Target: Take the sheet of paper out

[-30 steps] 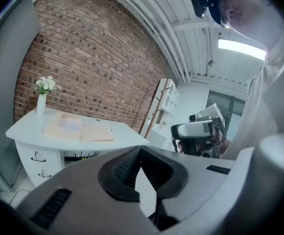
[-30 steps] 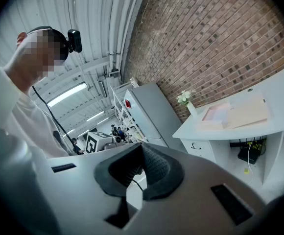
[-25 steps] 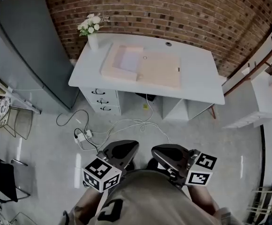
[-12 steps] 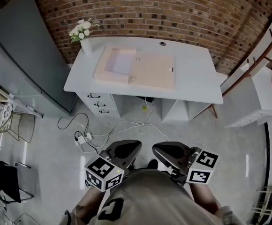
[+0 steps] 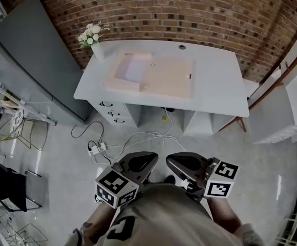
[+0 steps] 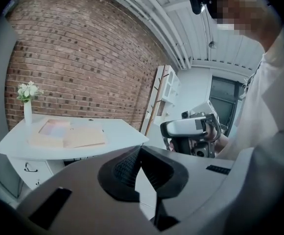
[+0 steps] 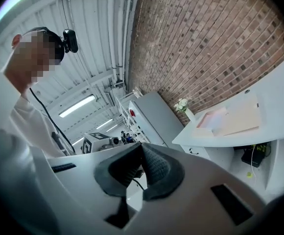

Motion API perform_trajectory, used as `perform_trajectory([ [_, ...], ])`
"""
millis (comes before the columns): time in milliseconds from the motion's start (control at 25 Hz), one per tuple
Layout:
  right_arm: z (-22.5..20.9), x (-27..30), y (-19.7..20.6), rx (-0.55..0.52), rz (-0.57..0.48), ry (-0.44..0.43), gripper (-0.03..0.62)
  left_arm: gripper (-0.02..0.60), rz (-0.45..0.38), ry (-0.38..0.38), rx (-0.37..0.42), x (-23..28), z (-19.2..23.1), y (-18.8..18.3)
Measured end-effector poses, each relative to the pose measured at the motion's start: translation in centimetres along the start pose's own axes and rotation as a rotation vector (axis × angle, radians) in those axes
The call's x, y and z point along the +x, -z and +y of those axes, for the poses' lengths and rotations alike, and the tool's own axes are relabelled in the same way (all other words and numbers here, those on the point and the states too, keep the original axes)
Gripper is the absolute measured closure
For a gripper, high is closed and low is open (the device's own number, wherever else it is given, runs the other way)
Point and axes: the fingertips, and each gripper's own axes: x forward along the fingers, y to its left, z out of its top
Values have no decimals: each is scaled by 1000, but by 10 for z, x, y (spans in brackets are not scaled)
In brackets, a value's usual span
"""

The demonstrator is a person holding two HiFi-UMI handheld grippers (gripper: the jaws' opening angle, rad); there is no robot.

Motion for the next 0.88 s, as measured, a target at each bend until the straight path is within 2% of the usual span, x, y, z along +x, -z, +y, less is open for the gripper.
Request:
perform_trajectory([
  [120, -4, -14, -2, 2, -3, -25, 569, 568, 14, -22, 2, 11, -6, -3],
  [280, -15, -28, -4, 68, -30, -44, 570, 568, 35, -30, -1, 25, -14, -6],
  [560, -33, -39, -8, 124, -55, -29, 569, 568, 53, -55, -8, 37, -9, -11],
  [880, -53, -45, -29, 119, -97, 60, 569, 568, -4, -47, 25, 48, 13, -41],
])
